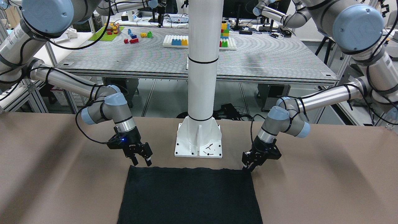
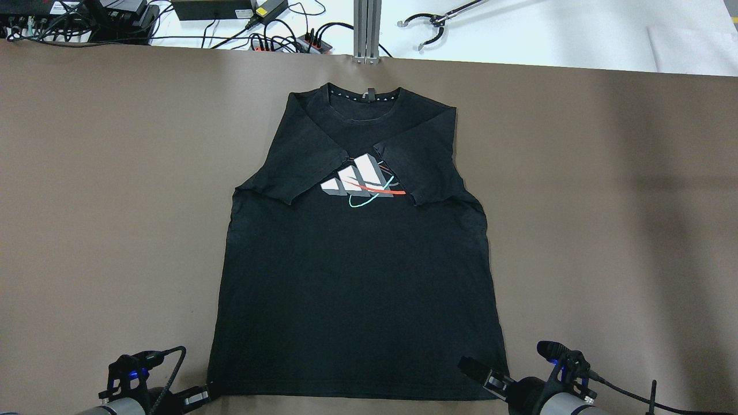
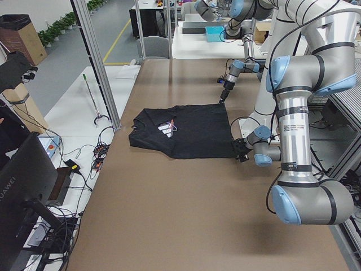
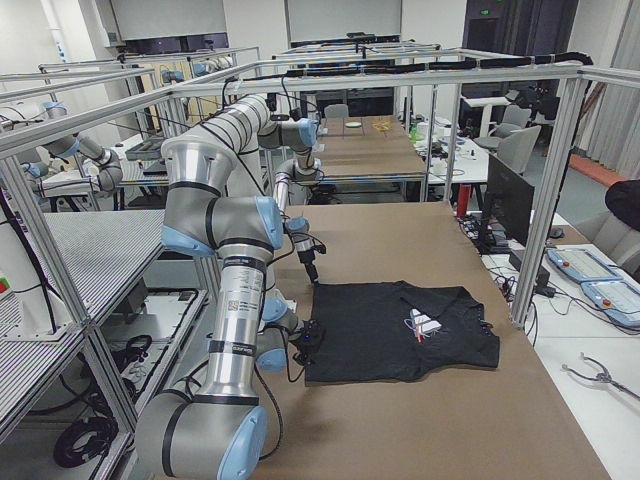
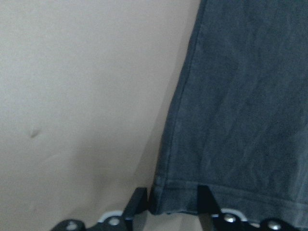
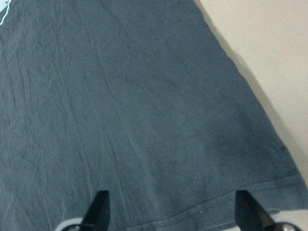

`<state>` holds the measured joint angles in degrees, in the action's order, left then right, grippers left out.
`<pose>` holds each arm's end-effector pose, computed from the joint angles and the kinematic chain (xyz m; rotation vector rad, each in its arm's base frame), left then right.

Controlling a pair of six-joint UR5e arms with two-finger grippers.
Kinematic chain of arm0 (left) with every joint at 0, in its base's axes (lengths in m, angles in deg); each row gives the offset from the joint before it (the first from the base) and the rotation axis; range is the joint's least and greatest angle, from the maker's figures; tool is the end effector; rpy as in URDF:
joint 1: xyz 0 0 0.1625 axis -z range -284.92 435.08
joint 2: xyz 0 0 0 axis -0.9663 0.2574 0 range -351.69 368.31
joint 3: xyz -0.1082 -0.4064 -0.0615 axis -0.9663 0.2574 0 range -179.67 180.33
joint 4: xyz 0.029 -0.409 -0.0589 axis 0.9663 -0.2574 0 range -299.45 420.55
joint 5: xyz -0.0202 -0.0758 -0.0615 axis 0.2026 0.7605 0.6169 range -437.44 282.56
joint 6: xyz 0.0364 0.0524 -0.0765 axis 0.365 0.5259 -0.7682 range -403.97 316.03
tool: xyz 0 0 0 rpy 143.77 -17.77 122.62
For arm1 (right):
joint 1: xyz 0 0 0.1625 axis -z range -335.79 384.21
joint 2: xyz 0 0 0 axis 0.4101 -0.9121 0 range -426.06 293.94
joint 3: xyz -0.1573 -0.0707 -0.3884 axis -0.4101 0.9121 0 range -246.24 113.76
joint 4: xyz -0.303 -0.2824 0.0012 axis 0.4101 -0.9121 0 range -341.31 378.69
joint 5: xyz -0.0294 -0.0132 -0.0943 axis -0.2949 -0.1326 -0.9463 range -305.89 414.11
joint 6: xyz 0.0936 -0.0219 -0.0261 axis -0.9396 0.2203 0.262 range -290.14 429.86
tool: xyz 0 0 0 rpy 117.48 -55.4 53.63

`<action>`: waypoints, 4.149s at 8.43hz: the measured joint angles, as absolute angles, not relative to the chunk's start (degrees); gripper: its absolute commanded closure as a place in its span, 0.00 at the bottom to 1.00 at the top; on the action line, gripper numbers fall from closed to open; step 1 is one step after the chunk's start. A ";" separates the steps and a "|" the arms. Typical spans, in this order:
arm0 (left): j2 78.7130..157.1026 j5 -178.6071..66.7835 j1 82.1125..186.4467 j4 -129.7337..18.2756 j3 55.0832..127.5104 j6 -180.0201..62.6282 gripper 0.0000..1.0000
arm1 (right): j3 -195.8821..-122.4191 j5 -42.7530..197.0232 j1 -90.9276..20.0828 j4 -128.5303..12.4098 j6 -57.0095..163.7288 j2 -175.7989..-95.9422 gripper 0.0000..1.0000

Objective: Fold clothes
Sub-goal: 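Move both grippers to the hem corners nearest the robot and grasp them, then lift the hem with both grippers and fold it toward the collar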

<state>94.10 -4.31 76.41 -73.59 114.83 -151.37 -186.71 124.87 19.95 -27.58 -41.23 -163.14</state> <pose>0.4617 -0.1730 0.4016 0.1047 1.1517 -0.4552 -0.4194 -0.1978 0.3732 0.1253 -1.2087 0.5841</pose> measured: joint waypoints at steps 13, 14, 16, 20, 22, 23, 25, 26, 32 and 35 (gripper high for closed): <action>93.93 -5.28 76.58 -73.57 115.28 -151.37 1.00 | -182.66 117.63 26.46 -27.63 -41.39 -167.00 1.00; 93.97 -5.33 76.58 -73.57 115.41 -151.37 1.00 | -182.72 117.49 26.45 -27.63 -41.36 -167.01 1.00; 94.24 -5.32 76.70 -73.56 116.17 -151.30 1.00 | -182.89 117.41 26.23 -27.63 -41.03 -167.21 1.00; 93.89 -0.07 81.24 -70.76 123.50 -148.92 1.00 | -188.59 118.76 24.17 -28.30 -36.48 -167.83 1.00; 93.20 9.02 84.37 -65.70 131.01 -148.17 1.00 | -195.09 125.89 23.46 -30.48 -33.80 -169.39 1.00; 91.97 13.94 84.58 -64.69 134.71 -148.09 1.00 | -198.52 130.91 23.61 -31.27 -33.30 -171.37 1.00; 88.60 21.60 84.47 -63.91 141.53 -148.00 1.00 | -205.49 138.00 24.58 -34.32 -32.56 -173.99 1.00; 88.36 22.99 85.69 -63.77 142.07 -147.58 1.00 | -208.43 139.18 24.21 -37.46 -32.40 -173.92 1.00; 107.48 31.59 115.19 -63.38 119.15 -137.65 1.00 | -194.40 147.02 -2.63 -60.00 -25.06 -148.07 1.00; 112.67 31.71 121.22 -63.37 111.77 -136.37 1.00 | -186.79 147.90 -11.17 -60.92 -14.06 -143.42 1.00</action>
